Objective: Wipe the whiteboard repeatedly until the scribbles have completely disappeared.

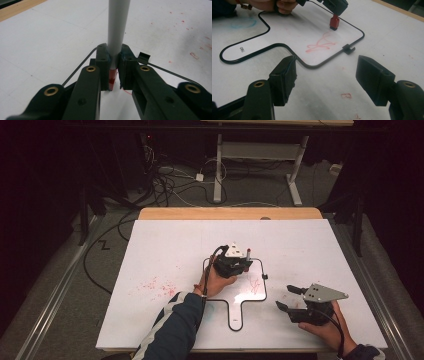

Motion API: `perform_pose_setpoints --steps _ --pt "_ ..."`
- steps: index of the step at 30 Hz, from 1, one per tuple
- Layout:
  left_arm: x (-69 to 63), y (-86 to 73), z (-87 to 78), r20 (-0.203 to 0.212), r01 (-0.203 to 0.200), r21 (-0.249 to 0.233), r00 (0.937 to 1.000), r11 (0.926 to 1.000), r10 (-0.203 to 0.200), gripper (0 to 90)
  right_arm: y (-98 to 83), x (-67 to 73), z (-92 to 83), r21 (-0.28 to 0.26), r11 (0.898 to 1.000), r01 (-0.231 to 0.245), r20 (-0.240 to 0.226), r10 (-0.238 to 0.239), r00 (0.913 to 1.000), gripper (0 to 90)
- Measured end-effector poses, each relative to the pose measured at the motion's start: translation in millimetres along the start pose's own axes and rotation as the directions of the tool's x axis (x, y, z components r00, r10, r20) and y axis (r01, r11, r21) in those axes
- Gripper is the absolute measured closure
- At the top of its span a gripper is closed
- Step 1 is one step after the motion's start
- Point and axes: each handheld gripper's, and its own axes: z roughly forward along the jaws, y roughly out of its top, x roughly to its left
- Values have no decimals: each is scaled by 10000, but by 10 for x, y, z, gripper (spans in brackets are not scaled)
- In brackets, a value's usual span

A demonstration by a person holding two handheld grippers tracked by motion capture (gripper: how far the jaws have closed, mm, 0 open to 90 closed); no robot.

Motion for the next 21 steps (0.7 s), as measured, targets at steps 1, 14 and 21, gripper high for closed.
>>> perform_pose_setpoints --steps 1,14,21 --pt "-35 3 7 104 -20 -5 9999 10000 20 786 1 -2 0 1 10000 0 4 0 10000 338" --pt "-499 73 119 1229 -1069 75 9868 9942 1051 786 1 19 15 95 9999 81 -59 -81 10000 337" --pt "-223 64 57 116 -894 284 9960 9956 891 786 2 17 10 77 9999 81 -50 -80 10000 337"
